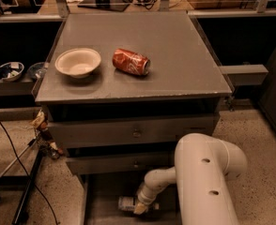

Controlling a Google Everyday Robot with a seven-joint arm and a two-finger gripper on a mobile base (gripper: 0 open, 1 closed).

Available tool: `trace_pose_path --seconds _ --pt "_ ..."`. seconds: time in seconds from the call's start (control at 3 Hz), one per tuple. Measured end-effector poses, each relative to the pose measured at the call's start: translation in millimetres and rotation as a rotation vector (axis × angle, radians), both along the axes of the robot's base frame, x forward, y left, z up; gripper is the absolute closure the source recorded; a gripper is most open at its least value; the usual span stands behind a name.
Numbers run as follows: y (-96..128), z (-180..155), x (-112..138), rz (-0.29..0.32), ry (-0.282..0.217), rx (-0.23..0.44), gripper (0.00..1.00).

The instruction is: Pick blue plastic bottle from bottom drawer and place on counter

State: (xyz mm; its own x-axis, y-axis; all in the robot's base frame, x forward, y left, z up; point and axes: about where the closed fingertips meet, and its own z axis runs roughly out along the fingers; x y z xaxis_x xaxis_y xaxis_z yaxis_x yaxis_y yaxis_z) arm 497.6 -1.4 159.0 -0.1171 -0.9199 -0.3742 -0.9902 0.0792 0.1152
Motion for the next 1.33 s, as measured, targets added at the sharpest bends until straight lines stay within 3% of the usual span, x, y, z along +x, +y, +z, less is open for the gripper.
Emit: trace_pose_path --seconds 0.33,0.67,1.0,1.33 --pt "-25 34 3 0.011 -0.008 -0.028 1.0" --pt "-31 43 1 0.017 -0.011 -0.034 1.0" --pt "-52 72 -7 0.018 -0.017 -0.068 1.0" --pt "-68 89 -14 -0.009 -0.012 -0.098 1.0"
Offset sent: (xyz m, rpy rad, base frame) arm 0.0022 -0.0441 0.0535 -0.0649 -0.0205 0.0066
